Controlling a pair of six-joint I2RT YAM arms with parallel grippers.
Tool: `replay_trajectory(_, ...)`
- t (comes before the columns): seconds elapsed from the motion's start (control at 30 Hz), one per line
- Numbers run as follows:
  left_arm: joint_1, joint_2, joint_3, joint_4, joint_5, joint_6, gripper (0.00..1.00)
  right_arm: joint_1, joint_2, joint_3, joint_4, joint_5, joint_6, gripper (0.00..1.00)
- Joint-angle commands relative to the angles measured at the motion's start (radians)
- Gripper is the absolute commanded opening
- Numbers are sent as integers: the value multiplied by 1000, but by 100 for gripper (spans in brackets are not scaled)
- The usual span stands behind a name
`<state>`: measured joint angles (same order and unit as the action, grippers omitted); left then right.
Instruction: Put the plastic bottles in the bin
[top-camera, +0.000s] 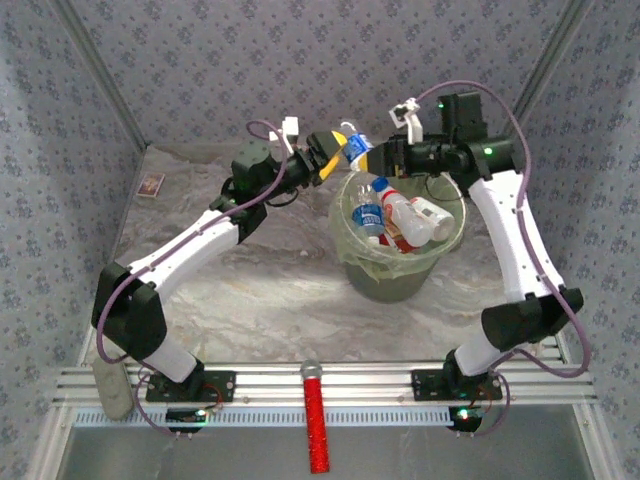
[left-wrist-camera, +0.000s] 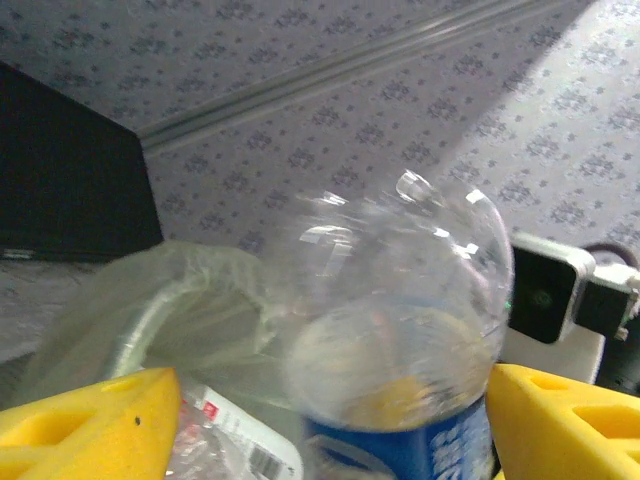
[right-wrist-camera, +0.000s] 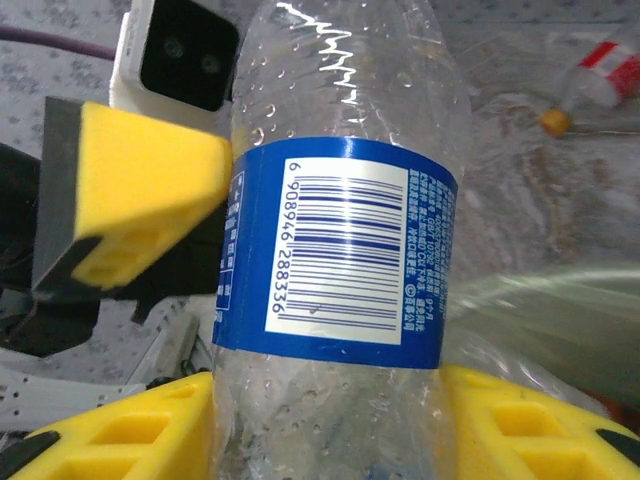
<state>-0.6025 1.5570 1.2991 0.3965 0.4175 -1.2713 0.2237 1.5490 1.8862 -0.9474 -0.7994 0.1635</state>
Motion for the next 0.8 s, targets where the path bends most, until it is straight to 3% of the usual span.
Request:
replay_trajectory(0.0,48,-30,29,-77,-41,72,80,-39,-106,-1,-74,71,-30,49)
replay_trajectory(0.1,92,-15,45,-149,-65,148,80,-66,-176,-55,-87,127,3,47)
replay_trajectory(0.27,135,65,190,-462,-247,474,80,-70,-225,-65,-197,295,-20,46)
replay_trajectory(0.4,162,179,313,-598,-342,675,81,-47,-244,-73,-276,375,-39,45)
replay_trajectory(0.77,217,519,577,-686,-350,814,86,48,-158,-24,-416,502,-16,44)
